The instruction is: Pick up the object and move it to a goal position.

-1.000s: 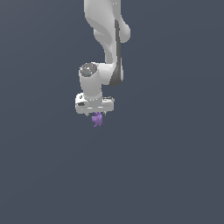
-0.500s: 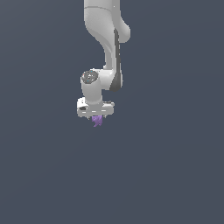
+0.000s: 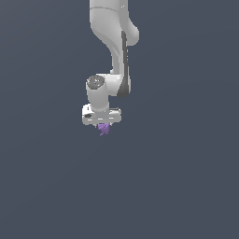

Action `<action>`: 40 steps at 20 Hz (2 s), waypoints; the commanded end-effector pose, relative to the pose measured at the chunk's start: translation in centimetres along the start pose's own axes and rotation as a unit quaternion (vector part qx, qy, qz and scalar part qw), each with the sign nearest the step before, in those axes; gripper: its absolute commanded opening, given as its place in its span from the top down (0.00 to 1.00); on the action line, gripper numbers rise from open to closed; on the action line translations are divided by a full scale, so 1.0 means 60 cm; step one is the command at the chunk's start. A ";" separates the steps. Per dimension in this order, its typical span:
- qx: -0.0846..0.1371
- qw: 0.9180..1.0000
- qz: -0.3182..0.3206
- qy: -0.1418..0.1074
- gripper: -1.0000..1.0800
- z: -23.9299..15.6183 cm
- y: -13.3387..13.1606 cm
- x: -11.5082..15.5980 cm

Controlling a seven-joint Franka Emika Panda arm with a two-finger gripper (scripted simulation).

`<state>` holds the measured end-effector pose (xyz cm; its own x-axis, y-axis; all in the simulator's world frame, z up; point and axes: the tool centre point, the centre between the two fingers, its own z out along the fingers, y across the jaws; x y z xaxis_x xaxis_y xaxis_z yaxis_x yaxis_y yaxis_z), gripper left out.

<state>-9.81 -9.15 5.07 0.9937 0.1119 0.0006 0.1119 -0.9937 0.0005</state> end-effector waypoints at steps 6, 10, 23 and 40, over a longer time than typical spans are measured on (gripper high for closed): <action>-0.004 1.000 0.004 0.009 1.00 -0.006 -0.001 0.011; -0.014 0.999 0.014 0.027 1.00 -0.020 0.001 0.033; -0.071 0.986 0.072 0.136 1.00 -0.119 0.012 0.150; -0.144 0.942 0.143 0.269 1.00 -0.281 0.026 0.261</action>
<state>5.47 -8.91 21.07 0.8440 -0.0940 0.5280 -0.2258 -0.9553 0.1908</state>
